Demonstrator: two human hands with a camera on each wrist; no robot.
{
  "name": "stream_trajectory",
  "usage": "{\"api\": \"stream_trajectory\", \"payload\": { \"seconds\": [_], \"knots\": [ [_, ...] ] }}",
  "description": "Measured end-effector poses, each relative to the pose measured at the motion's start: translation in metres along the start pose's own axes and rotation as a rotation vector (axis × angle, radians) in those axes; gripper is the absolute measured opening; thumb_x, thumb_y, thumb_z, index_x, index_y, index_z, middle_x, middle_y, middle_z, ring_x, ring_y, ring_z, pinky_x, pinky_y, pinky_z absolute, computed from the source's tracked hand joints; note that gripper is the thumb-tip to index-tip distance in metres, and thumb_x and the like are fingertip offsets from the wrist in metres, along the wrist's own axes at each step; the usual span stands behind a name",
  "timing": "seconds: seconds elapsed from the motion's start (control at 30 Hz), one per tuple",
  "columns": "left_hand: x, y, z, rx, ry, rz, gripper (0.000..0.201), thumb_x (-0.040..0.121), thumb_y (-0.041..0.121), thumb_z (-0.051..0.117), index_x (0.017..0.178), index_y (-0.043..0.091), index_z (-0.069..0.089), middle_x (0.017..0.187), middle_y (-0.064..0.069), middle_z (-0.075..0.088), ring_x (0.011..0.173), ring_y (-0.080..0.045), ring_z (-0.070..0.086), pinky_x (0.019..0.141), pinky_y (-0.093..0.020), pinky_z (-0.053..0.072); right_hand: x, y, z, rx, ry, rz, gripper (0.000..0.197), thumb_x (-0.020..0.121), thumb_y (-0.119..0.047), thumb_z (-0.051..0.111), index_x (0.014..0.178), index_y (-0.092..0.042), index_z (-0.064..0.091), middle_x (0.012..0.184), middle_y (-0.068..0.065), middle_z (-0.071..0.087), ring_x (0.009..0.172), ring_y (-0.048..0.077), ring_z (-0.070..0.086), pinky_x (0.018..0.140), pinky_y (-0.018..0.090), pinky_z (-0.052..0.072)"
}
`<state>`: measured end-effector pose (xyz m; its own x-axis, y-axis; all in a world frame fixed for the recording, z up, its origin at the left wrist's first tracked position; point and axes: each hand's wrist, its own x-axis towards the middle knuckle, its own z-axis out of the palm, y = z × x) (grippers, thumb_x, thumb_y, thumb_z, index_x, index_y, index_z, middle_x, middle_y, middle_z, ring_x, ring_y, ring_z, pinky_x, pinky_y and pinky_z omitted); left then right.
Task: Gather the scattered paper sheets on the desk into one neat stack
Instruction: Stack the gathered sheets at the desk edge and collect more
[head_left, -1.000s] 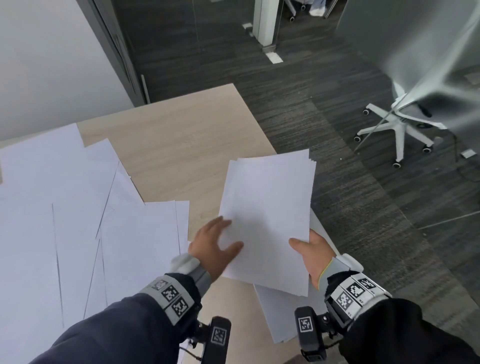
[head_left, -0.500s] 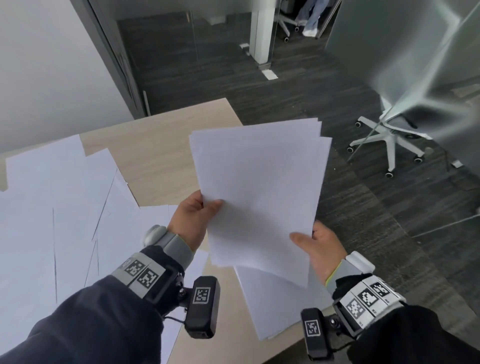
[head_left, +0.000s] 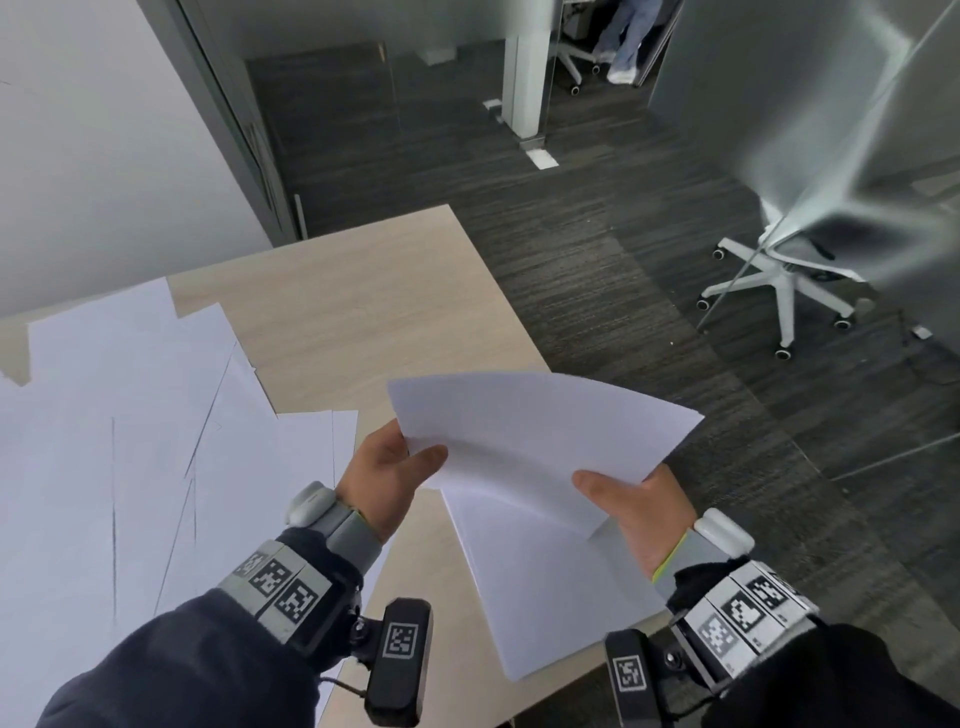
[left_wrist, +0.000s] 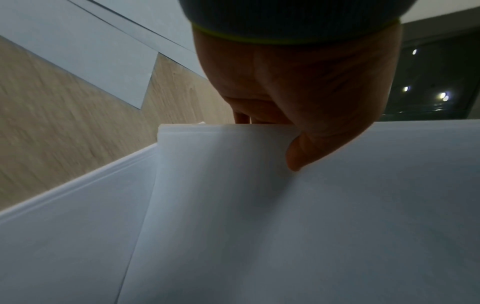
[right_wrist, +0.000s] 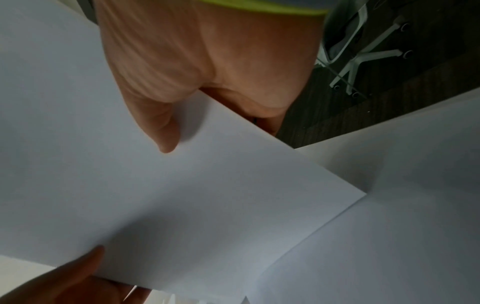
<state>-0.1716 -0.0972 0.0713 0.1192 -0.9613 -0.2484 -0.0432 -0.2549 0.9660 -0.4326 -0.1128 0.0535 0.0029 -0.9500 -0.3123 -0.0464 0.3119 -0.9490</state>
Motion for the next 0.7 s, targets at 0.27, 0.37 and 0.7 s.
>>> {"api": "stream_trajectory", "payload": {
  "seconds": [0.27, 0.37, 0.7],
  "knots": [
    [0.001, 0.002, 0.013, 0.087, 0.111, -0.059, 0.024, 0.103, 0.014, 0.055, 0.100, 0.029, 0.072, 0.089, 0.021, 0.076, 0.083, 0.003, 0.069, 0.079, -0.022, 0.048, 0.008, 0.007, -0.007, -0.117, -0.005, -0.020, 0.019, 0.088, 0.000, 0.064, 0.091, -0.017, 0.072, 0.090, -0.002, 0.077, 0.091, 0.018, 0.072, 0.084, 0.038, 0.055],
    [0.008, 0.007, 0.018, -0.014, 0.227, -0.146, 0.018, 0.101, 0.013, 0.056, 0.097, 0.023, 0.071, 0.081, 0.012, 0.075, 0.077, -0.012, 0.067, 0.072, -0.029, 0.050, 0.014, 0.005, -0.016, -0.090, 0.015, -0.069, 0.028, 0.093, 0.002, 0.053, 0.101, -0.020, 0.067, 0.093, -0.004, 0.077, 0.086, 0.012, 0.069, 0.081, 0.030, 0.052],
    [0.002, -0.054, 0.056, 0.339, -0.063, -0.625, 0.021, 0.096, 0.021, 0.061, 0.116, 0.015, 0.060, 0.101, -0.008, 0.073, 0.089, -0.025, 0.072, 0.060, -0.035, 0.061, 0.029, 0.063, -0.055, -0.568, -0.011, 0.240, 0.029, 0.086, -0.010, 0.049, 0.093, -0.031, 0.067, 0.087, -0.005, 0.074, 0.077, 0.023, 0.070, 0.074, 0.039, 0.058]
  ]
}}
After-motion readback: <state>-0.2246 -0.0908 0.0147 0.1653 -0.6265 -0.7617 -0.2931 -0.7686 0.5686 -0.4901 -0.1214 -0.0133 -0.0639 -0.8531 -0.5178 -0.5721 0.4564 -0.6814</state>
